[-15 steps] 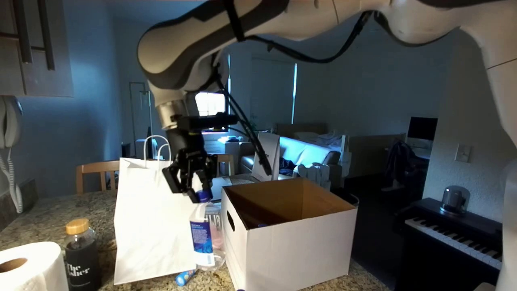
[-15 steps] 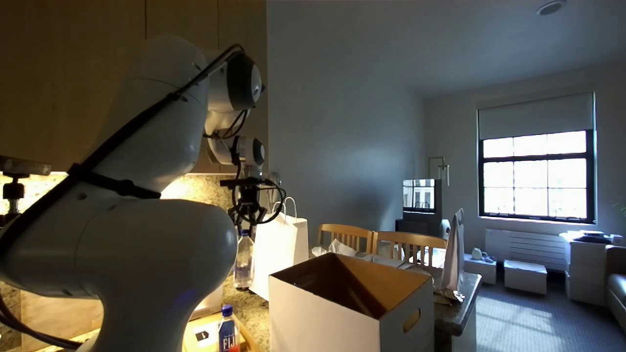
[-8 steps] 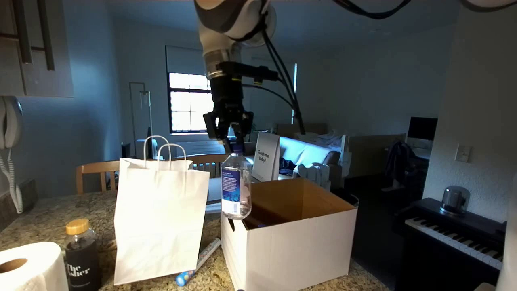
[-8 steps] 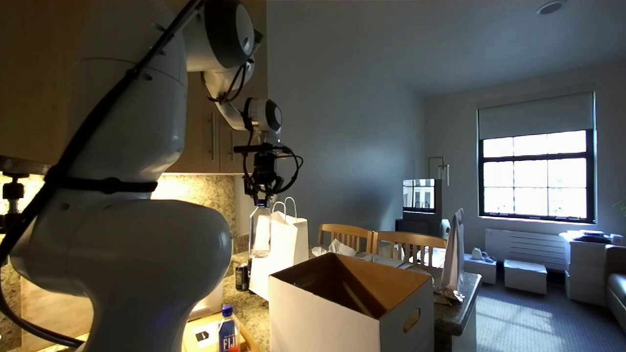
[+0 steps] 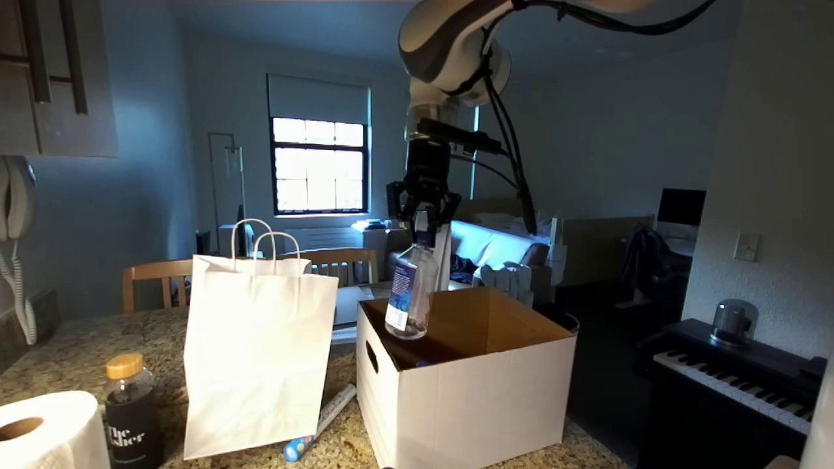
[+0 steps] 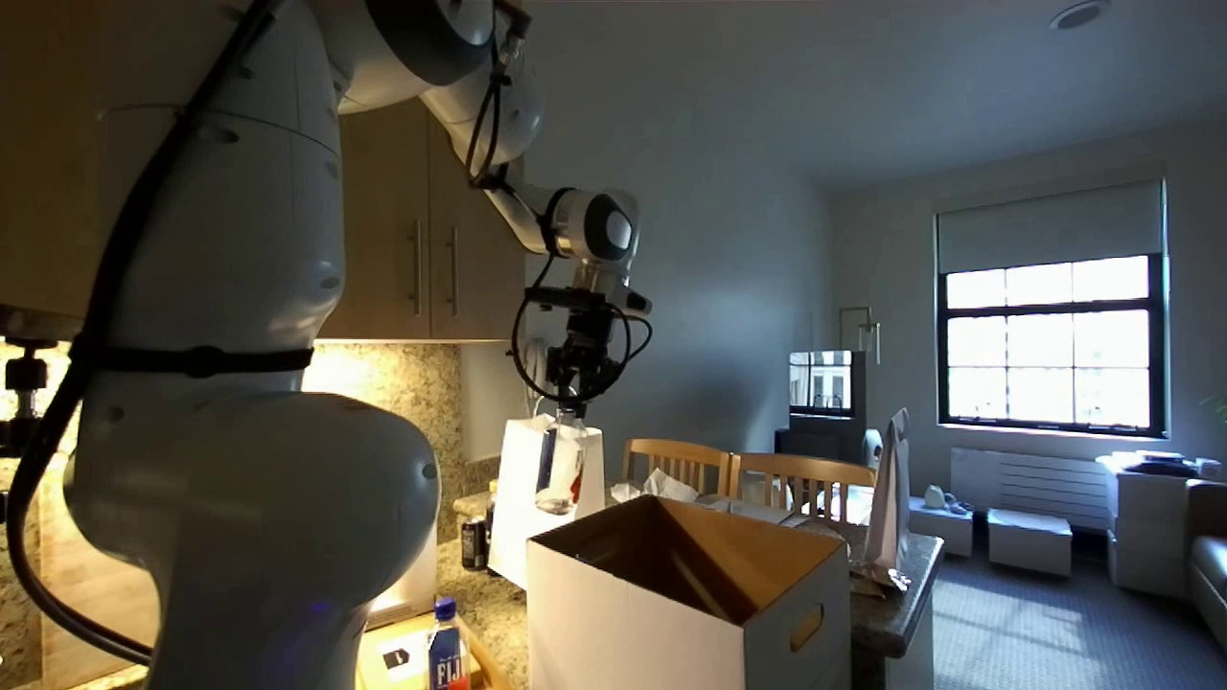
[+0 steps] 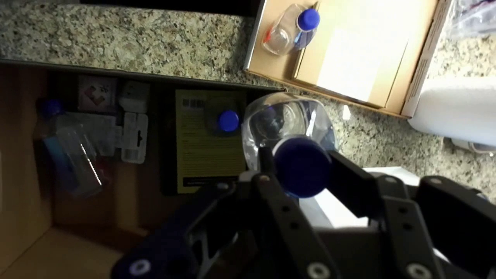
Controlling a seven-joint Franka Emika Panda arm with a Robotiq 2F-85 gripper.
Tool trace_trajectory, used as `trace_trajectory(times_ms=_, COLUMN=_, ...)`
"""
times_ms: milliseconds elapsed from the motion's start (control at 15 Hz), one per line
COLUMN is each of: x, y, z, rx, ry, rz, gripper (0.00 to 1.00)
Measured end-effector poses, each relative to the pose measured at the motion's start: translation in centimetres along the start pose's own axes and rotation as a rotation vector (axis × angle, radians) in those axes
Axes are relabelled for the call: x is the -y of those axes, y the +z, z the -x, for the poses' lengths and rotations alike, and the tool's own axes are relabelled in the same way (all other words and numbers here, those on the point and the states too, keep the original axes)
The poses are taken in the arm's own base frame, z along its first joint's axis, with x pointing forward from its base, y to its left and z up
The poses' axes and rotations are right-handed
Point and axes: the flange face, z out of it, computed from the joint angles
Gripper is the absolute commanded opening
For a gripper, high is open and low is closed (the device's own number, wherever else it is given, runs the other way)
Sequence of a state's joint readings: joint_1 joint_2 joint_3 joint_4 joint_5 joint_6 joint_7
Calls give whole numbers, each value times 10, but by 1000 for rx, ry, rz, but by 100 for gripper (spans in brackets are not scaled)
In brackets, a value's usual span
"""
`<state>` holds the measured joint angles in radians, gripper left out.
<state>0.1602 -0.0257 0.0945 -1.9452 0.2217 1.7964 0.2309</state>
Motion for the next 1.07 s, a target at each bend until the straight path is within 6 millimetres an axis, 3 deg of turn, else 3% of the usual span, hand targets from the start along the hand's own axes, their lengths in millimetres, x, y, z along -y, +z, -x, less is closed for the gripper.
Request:
trace_trajectory(times_ms=200, x=-40, y=10, z=-13, rx=-7, ry=146, rz=-47, gripper=14)
trace_trajectory(times_ms=467, x=-72, y=20, z=-21, rx=-21, ry=332, rz=-114, gripper=14)
trace_trajectory(times_ms=800, x=-93, y=38, z=-22, rx=-19, ry=491, rz=-136, gripper=14)
trace_trajectory(times_ms=1067, x=-95, y=47, z=-20, rx=-4, ry=586, rz=-126, gripper=14)
